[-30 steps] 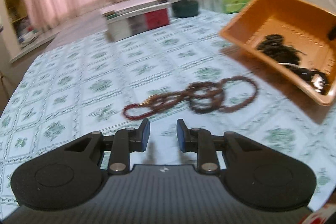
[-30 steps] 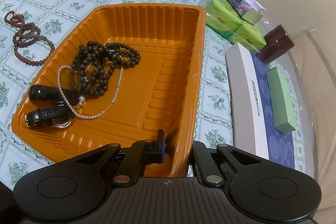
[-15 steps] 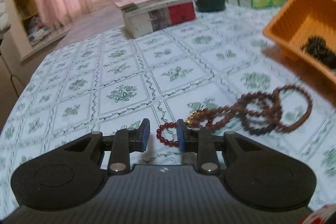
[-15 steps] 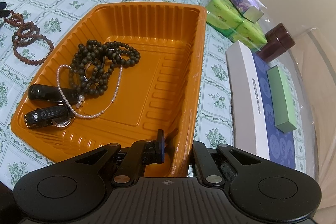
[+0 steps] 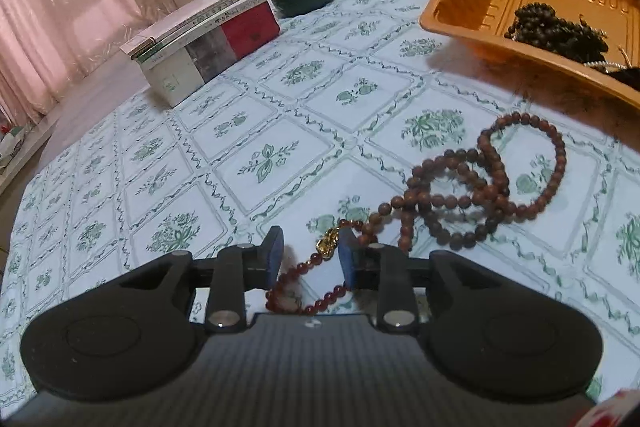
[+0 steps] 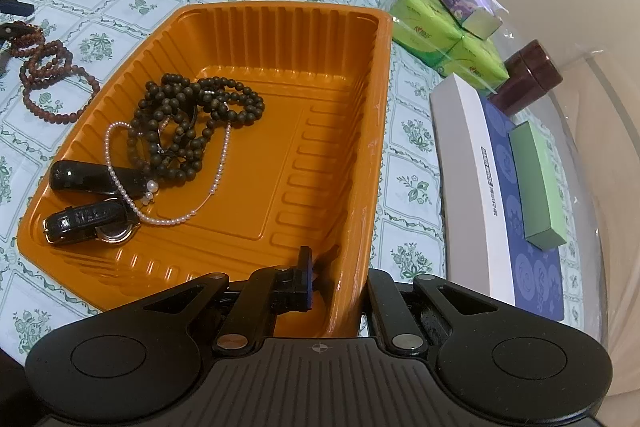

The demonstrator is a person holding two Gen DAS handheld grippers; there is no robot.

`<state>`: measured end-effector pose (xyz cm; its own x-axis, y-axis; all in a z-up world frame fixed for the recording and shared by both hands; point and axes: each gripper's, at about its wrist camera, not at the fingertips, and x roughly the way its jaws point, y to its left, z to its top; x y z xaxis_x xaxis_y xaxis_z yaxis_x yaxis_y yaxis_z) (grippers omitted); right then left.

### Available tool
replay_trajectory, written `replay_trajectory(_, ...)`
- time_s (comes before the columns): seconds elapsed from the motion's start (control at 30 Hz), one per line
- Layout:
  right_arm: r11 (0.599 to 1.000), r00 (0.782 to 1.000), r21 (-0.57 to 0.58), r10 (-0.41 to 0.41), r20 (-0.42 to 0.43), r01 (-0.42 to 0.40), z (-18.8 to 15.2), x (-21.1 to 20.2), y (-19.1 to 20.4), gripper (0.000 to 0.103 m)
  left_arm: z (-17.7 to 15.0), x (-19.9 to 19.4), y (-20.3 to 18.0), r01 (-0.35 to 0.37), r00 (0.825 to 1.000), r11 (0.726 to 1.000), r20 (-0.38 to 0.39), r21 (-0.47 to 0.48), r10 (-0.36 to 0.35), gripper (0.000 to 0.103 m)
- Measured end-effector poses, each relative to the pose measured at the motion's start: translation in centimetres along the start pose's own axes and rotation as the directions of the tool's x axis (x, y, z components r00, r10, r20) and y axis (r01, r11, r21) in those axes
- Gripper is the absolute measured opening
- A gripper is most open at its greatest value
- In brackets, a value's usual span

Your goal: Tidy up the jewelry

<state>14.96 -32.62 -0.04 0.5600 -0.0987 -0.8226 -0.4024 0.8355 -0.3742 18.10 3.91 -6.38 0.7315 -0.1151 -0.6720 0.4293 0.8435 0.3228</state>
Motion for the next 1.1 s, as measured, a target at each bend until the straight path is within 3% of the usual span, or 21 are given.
replay_trajectory(0.07, 1.000, 1.000, 0.000, 0.000, 0.000, 0.000, 0.0, 0.0, 0.0, 0.007, 0.1, 0.2, 0.2, 0.020, 1.000, 1.000, -0.009, -0.017, -0.021, 0.023)
replay_trajectory(0.2, 1.000, 1.000, 0.000, 0.000, 0.000, 0.000, 0.0, 0.0, 0.0, 0.007, 0.0, -0.1, 0.1, 0.048, 0.999, 0.998, -0.017, -0.029, -0.048, 0.006)
replay_trajectory(0.37, 1.000, 1.000, -0.001, -0.002, 0.003, 0.002, 0.0, -0.1, -0.1, 0.007, -0.5, -1.7, 0.0, -0.025, 1.000, 0.998, -0.006, -0.053, 0.025, 0.005)
replay_trajectory(0.63, 1.000, 1.000, -0.001, -0.008, 0.009, 0.008, -0.1, -0.3, 0.0, 0.007, 0.2, -6.5, 1.6, -0.109, 0.991, 0.990, 0.073, -0.087, 0.115, 0.005)
replay_trajectory(1.1, 1.000, 1.000, -0.003, -0.009, 0.022, 0.009, -0.2, -0.8, 0.2, 0.007, 4.5, -12.0, 2.5, -0.042, 0.982, 0.979, 0.170, -0.198, 0.076, 0.005)
